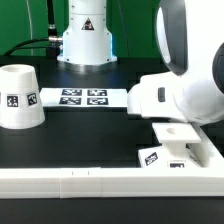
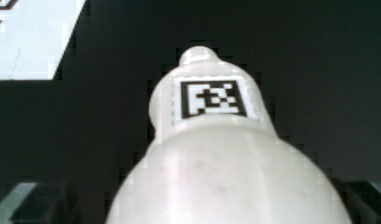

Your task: Assemble lamp

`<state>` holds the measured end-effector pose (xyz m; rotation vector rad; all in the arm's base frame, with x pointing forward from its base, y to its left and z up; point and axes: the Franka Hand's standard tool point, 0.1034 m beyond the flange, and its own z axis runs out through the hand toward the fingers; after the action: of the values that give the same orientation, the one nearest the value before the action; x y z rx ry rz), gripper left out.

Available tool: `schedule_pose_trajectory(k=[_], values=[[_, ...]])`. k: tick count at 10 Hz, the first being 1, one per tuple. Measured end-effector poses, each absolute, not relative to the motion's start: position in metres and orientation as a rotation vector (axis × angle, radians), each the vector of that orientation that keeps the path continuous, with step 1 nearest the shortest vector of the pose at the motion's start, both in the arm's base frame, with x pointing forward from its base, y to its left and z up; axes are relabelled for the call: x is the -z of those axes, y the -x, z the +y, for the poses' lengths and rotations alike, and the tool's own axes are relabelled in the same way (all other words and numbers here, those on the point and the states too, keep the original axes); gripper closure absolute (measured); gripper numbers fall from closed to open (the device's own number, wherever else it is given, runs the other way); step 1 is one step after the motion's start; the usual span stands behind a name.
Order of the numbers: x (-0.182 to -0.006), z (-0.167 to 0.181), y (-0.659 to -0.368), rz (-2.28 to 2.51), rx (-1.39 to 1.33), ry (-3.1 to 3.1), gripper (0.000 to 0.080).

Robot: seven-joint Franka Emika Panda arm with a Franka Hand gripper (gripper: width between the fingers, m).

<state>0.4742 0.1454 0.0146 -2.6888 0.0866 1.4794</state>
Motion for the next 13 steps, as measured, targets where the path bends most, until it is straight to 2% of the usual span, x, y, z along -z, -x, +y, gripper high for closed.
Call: schedule_pose_trajectory(k=[1,10,12,13], values=[[-0.015,0.145,-0.474,0.087,-1.479,2.689,0.0213],[-0.017,0.146,-0.472,0.075,-1.493,2.682,0.0223],[-0.05,0.138,-0.482,0.041,-1.433,2.689,0.0223],[-0.062,0.135,-0.484,0.045,-1.421,2.693,0.0223]])
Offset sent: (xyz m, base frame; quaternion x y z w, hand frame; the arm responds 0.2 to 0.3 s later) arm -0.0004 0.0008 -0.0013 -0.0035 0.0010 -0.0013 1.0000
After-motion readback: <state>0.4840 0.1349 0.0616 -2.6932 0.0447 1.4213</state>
